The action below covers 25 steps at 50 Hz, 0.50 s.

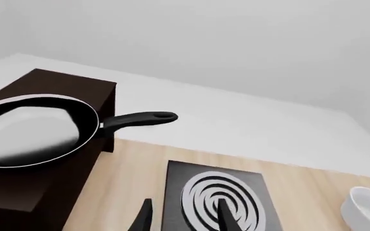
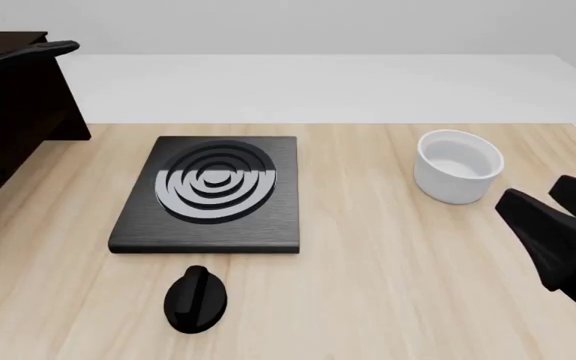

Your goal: Put the frying pan on the cabinet shelf.

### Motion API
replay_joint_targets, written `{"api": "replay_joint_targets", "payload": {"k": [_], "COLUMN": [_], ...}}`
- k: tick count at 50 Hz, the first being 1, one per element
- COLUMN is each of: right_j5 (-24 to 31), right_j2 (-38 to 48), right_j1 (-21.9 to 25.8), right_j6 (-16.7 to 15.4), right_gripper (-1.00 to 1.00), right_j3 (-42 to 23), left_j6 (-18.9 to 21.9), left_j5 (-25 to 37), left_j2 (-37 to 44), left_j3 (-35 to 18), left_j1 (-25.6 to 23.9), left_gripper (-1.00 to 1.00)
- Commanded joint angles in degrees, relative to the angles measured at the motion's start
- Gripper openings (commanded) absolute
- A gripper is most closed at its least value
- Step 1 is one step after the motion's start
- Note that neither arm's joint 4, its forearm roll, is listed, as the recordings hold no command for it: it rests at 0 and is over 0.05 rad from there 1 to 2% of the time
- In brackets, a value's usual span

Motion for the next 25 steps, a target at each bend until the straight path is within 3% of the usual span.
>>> {"api": "replay_joint_targets", "payload": {"k": [1, 25], "right_j5": [0.48, -0.12], "right_j2": [-0.38, 0.28], "right_j1": [-0.43, -0.5], "right_j6": [-0.21, 0.13], "right_gripper": [1.0, 1.0], "right_j3": [-0.22, 0.13], "left_j6": [2.07, 1.91], "left_j5": [1.5, 3.47], "left_j2": [-3.51, -9.53], "left_j3": [2.87, 7.91], "left_j1": [-1.2, -0.5], "left_gripper": [1.0, 1.0]}}
